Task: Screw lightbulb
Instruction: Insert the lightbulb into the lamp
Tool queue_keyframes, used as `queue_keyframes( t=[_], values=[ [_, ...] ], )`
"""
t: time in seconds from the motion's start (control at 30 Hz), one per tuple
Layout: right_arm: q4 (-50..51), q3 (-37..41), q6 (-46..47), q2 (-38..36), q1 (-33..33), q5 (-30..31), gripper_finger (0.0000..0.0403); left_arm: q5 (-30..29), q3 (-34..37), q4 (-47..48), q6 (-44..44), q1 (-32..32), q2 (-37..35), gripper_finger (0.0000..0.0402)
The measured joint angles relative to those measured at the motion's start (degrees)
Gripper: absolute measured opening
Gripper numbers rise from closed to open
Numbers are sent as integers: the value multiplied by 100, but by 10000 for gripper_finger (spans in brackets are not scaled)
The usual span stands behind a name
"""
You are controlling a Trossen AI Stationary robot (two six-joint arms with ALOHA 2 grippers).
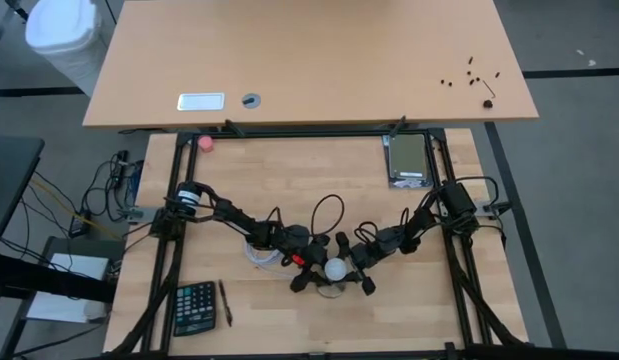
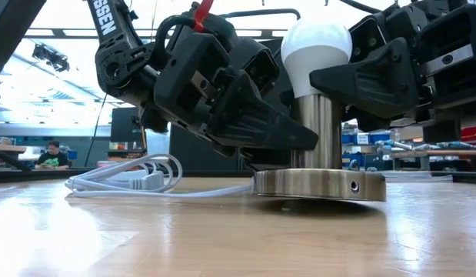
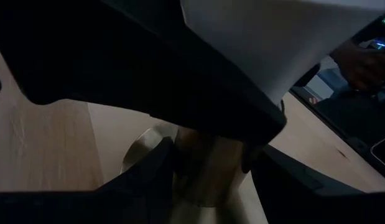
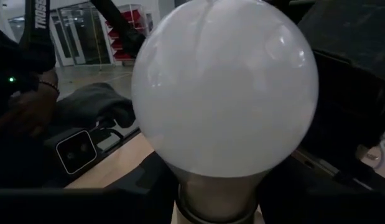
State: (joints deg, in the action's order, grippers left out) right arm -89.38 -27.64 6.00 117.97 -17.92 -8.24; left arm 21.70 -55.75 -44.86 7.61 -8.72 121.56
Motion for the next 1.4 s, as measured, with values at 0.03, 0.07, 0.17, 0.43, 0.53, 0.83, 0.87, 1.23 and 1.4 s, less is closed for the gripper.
queue_keyframes(
  t=[0.03, 0.07, 0.17, 0.43, 0.53, 0.83, 0.87, 1.23, 1.4],
  values=[
    [2, 2, 43, 0, -25, 98, 181, -65, 0, 16, -8, -2, 0, 198],
    [4, 4, 69, 0, -59, 209, 181, -116, 0, 34, -14, -3, -4, 198],
    [20, 4, 90, -2, -182, 581, 181, -298, 0, 78, -41, -12, -11, 198],
    [76, 9, 172, -11, -603, 1697, 181, -584, 0, 94, -49, -15, -11, 198],
    [142, 9, 168, -15, -790, 2187, 181, -763, 0, 102, -47, -19, -11, 198],
    [300, 4, 144, -20, -1249, 3683, 181, -1359, 0, 109, 14, -44, -7, 198],
    [310, 0, 144, -20, -1285, 3835, 181, -1430, 0, 107, 19, -49, -5, 198],
    [1155, -488, 258, -33, -1624, 5315, 181, -1899, 15, 114, 99, -90, -7, 198],
    [1473, -712, 284, -15, -1775, 6028, 181, -2052, 9, 109, 165, -91, -4, 198]
  ],
)
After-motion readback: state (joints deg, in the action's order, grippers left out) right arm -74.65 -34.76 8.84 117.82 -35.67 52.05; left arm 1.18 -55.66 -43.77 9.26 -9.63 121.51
